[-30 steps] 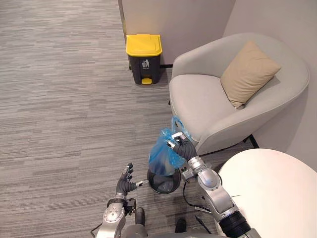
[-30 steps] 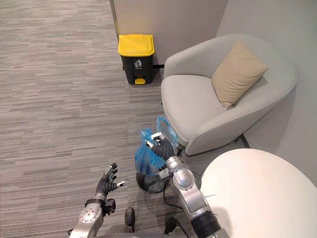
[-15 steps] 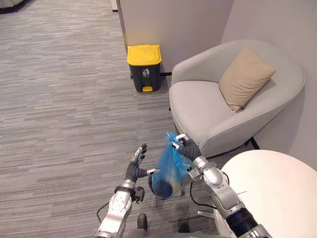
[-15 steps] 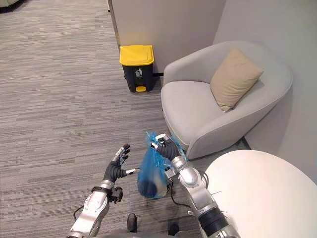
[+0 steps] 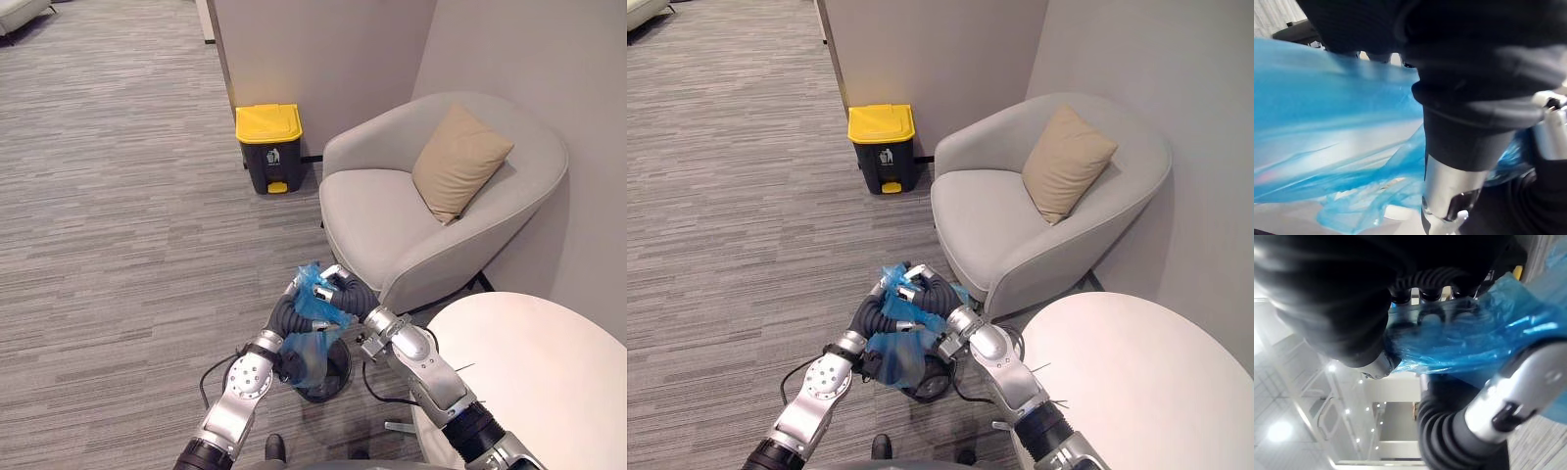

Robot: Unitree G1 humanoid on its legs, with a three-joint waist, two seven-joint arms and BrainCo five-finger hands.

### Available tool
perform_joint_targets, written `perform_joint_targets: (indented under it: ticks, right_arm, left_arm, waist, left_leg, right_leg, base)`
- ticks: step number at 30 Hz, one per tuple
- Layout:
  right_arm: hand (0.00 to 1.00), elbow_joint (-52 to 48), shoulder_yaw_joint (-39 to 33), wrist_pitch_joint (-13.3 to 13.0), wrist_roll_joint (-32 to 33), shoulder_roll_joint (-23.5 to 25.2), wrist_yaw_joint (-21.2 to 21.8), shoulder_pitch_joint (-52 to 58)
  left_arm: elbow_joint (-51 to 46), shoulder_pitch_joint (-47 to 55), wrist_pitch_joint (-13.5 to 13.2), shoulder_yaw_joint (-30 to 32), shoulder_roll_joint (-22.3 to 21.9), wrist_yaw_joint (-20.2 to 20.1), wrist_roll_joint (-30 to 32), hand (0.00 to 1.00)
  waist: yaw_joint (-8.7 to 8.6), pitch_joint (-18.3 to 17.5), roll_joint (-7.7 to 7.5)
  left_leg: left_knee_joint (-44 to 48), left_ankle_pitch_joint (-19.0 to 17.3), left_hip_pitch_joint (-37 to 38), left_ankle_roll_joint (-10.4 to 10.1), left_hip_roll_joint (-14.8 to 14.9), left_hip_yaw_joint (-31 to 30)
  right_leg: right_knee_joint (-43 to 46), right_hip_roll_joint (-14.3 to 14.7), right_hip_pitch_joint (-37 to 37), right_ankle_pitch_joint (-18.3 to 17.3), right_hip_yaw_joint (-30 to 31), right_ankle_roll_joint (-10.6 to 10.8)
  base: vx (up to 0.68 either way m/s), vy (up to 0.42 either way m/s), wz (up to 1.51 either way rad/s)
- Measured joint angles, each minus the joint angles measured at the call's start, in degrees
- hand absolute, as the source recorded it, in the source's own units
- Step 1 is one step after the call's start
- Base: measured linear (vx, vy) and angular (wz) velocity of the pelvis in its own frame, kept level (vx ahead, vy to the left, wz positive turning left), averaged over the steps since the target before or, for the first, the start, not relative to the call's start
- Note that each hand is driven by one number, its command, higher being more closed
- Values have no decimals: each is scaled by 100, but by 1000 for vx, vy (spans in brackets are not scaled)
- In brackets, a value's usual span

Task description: Gather rubbish on tea table into small bin, then transfer packed bag to large trash can.

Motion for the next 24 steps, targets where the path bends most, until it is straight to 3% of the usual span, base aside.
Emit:
perform_joint_targets:
  ticks: [10,24]
  right_arm:
    - [100,-203,492,32,804,-47,111,-350]
    - [100,-182,613,219,839,-52,81,-672]
  left_arm:
    - [126,-69,16,-1,-71,81,311,0]
    - [1086,-203,60,16,-273,262,450,0]
  waist:
    - [2,-123,-43]
    - [0,-193,-60]
  left_leg:
    - [-5,-1,63,-3,3,-8]
    - [-40,-1,97,-4,9,-10]
  right_leg:
    - [-51,9,87,4,5,-4]
    - [-195,29,180,82,9,-17]
  base:
    - [3,1,0]
    - [0,0,0]
